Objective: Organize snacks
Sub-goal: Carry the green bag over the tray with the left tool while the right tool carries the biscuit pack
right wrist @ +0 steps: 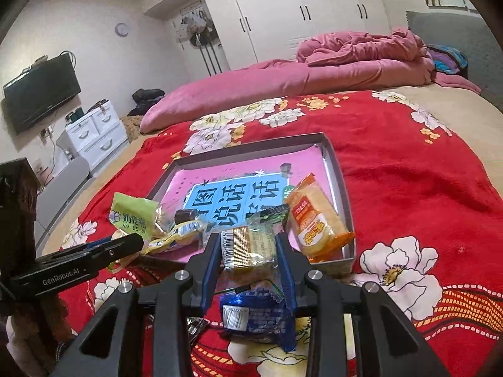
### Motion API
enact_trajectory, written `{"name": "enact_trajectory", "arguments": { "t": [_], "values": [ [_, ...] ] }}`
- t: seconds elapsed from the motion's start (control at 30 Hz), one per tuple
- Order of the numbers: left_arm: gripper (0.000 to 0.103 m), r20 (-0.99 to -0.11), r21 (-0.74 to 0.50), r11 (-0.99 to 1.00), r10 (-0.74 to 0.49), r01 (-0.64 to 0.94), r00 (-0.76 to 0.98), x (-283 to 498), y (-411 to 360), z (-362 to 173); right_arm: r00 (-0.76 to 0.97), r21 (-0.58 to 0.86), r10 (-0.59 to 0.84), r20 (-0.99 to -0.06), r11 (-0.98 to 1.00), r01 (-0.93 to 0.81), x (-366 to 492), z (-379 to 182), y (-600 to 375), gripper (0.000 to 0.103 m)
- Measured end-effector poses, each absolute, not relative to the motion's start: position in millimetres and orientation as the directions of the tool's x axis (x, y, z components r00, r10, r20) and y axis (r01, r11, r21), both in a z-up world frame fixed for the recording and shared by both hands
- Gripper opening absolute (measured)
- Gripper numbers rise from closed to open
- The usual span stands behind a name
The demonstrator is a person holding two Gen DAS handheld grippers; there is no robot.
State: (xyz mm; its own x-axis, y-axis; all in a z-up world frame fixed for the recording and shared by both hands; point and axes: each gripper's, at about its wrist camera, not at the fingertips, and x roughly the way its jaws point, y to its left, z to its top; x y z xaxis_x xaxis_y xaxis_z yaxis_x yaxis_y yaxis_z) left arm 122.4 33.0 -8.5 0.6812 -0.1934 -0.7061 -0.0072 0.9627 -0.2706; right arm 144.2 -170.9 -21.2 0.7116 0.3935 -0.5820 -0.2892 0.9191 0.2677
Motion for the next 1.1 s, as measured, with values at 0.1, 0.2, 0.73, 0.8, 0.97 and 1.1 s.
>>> {"name": "enact_trajectory", "arguments": {
  "t": [0.1,0.2,0.73,0.8,0.97,1.1],
  "values": [
    [0.040,-0.706,-0.259,0.966,-0.190,0.000,0.682,125,29,-9,0.715,0.269,0.388,-0.582,0.921,-0.282,147,-22,-172,0.035],
    [0.040,-0.708,-0.248,0.969,-0.188,0.010,0.681,130,25,-10,0.716,0.269,0.387,-0.582,0.922,-0.279,149,-22,-172,0.035],
    [0.040,-0.706,-0.203,0.978,-0.178,0.045,0.686,150,10,-15,0.728,0.280,0.383,-0.568,0.922,-0.267,165,-19,-172,0.035],
    [0.040,-0.708,-0.199,0.979,-0.181,0.053,0.683,152,8,-16,0.730,0.278,0.379,-0.568,0.924,-0.264,167,-19,-173,0.035],
    [0.040,-0.714,-0.185,0.981,-0.179,0.064,0.677,158,3,-19,0.729,0.280,0.371,-0.575,0.927,-0.251,174,-22,-174,0.035],
    [0.040,-0.721,-0.185,0.981,-0.177,0.060,0.670,164,2,-22,0.728,0.274,0.361,-0.583,0.931,-0.242,180,-24,-174,0.035]
  ]
}}
